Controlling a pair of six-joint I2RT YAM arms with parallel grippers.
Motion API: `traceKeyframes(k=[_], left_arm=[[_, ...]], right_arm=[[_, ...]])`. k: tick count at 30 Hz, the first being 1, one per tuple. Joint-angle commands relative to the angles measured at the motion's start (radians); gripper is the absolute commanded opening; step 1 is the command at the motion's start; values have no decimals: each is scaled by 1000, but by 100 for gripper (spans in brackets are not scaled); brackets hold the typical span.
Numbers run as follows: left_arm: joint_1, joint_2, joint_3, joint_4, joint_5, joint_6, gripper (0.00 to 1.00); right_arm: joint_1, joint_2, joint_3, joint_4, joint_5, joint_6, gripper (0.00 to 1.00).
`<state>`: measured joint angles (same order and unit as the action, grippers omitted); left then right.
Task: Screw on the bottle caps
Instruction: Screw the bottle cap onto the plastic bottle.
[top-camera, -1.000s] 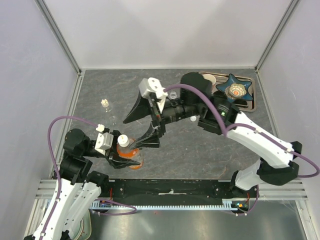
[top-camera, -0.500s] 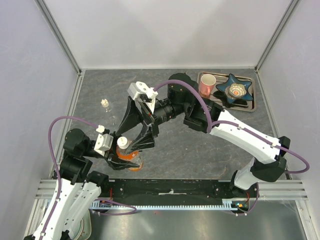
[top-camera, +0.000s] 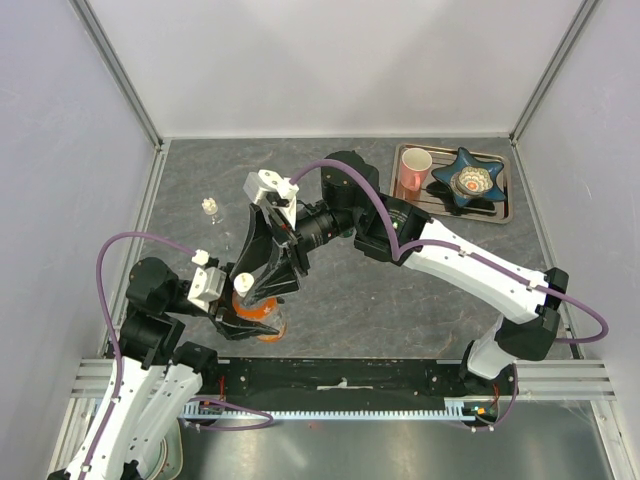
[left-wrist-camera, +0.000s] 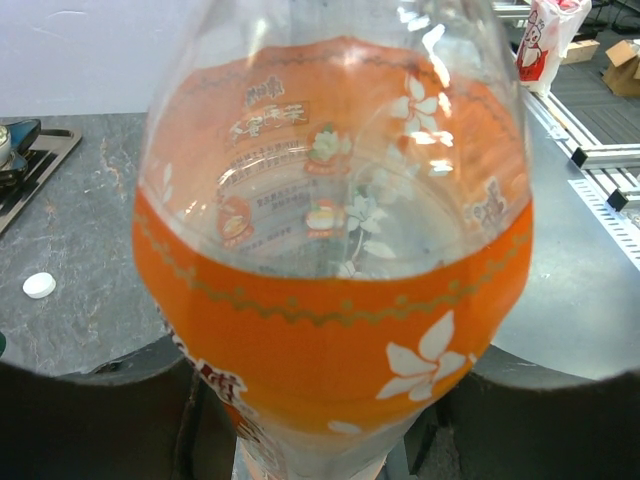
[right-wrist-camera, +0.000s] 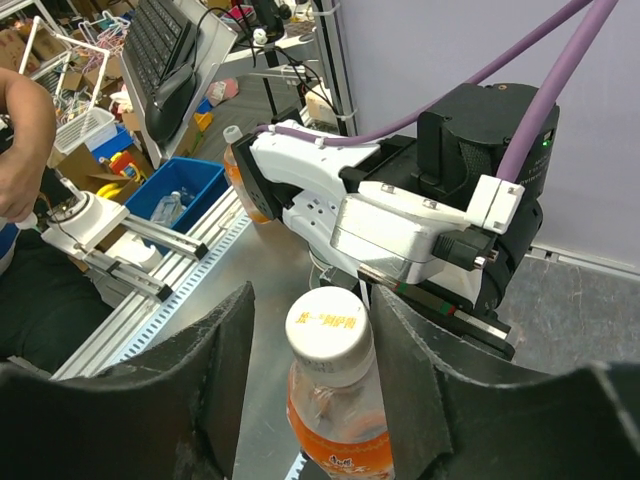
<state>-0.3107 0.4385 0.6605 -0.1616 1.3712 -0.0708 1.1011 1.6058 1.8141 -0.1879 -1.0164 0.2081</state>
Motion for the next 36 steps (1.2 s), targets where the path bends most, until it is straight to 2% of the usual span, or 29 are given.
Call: traceKeyframes(k=[1, 5, 10, 13, 14, 16, 19, 23, 25, 26, 27, 30, 31, 32, 33, 35, 36], left_arm=[[1, 0, 14, 31, 8, -37, 2], [-1, -1, 16, 33, -21, -46, 2], [-1, -3, 30, 33, -101, -50, 2], [-1, -6, 45, 31, -204, -47, 2], [-1, -6, 50, 19, -277, -34, 2], [1, -7, 63, 7, -357, -18, 2], [-1, -7, 79, -16, -615, 9, 2], [1, -15, 77, -35, -826, 48, 2], [-1, -15, 74, -53, -924, 60, 2], [1, -17, 70, -59, -949, 62, 2], [-1, -21, 67, -62, -969, 62, 2], [-1, -29, 56, -70, -994, 60, 2], [-1, -29, 54, -72, -988, 59, 2], [-1, -32, 50, -73, -985, 58, 2], [1, -30, 48, -73, -980, 60, 2], [-1, -32, 44, -76, -972, 66, 2], [1, -30, 42, -78, -962, 69, 2]], right_arm=[[-3, -15, -10, 48, -21, 4, 54], [-1, -32, -36, 50, 5, -3, 42], [-3, -44, -65, -33, 102, -56, 34], [-1, -46, -71, -129, 250, -91, 26], [-1, -43, -75, -154, 328, -107, 20], [-1, -41, -91, -191, 438, -104, 17], [0, -38, -119, -209, 623, -78, 6], [22, -1, -121, -229, 886, -21, 2], [54, 19, -110, -243, 1085, 17, 0], [66, 44, -96, -248, 1148, 39, 0], [97, 63, -81, -272, 1299, 46, 0], [167, 134, -7, -318, 1499, 56, 0], [181, 147, 11, -323, 1588, 57, 4], [190, 166, 45, -326, 1607, 57, 10], [200, 170, 63, -332, 1622, 63, 19], [201, 164, 114, -334, 1629, 68, 29], [201, 155, 126, -323, 1616, 70, 40]])
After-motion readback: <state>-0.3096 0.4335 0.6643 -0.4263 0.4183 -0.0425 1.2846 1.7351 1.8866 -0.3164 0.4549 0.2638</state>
